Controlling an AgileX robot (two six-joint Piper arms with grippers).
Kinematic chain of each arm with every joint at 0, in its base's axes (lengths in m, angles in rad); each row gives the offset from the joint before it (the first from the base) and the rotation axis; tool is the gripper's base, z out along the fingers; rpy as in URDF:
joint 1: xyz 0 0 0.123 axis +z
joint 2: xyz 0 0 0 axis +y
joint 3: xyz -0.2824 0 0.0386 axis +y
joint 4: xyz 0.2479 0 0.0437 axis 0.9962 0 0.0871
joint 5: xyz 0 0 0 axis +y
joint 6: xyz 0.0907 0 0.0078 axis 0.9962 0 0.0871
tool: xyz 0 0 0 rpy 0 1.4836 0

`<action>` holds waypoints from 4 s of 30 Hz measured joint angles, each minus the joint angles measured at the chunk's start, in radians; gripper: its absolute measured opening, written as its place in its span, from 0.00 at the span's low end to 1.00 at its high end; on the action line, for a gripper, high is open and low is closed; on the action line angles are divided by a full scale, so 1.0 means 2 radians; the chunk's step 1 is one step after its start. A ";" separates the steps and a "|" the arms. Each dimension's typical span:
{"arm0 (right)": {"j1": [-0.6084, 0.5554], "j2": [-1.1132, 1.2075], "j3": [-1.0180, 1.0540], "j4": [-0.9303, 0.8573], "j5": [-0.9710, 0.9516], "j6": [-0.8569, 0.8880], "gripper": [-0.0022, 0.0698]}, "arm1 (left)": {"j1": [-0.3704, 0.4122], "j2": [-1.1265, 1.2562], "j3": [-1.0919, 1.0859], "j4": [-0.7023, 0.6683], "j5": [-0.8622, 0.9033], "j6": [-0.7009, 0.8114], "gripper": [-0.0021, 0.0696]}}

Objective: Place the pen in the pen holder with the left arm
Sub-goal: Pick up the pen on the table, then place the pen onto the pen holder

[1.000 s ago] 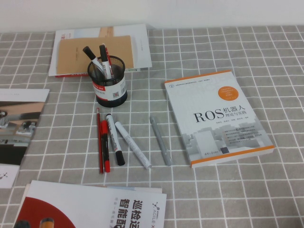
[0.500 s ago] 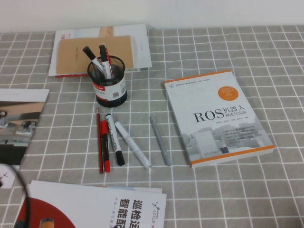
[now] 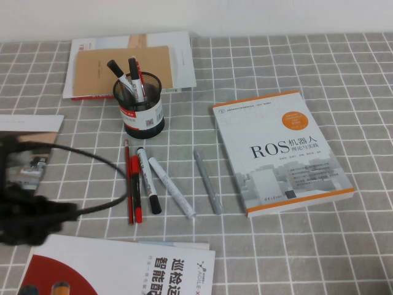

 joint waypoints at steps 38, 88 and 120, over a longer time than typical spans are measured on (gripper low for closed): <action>0.000 0.000 0.000 0.000 0.000 0.000 0.01 | -0.117 0.342 -0.262 0.136 0.019 -0.131 0.52; 0.000 0.000 0.000 0.000 0.000 0.000 0.01 | -0.107 0.358 -0.309 0.141 0.109 -0.053 0.06; 0.000 0.000 0.000 0.000 0.000 0.000 0.01 | -0.091 0.223 -0.059 0.127 -0.688 -0.051 0.06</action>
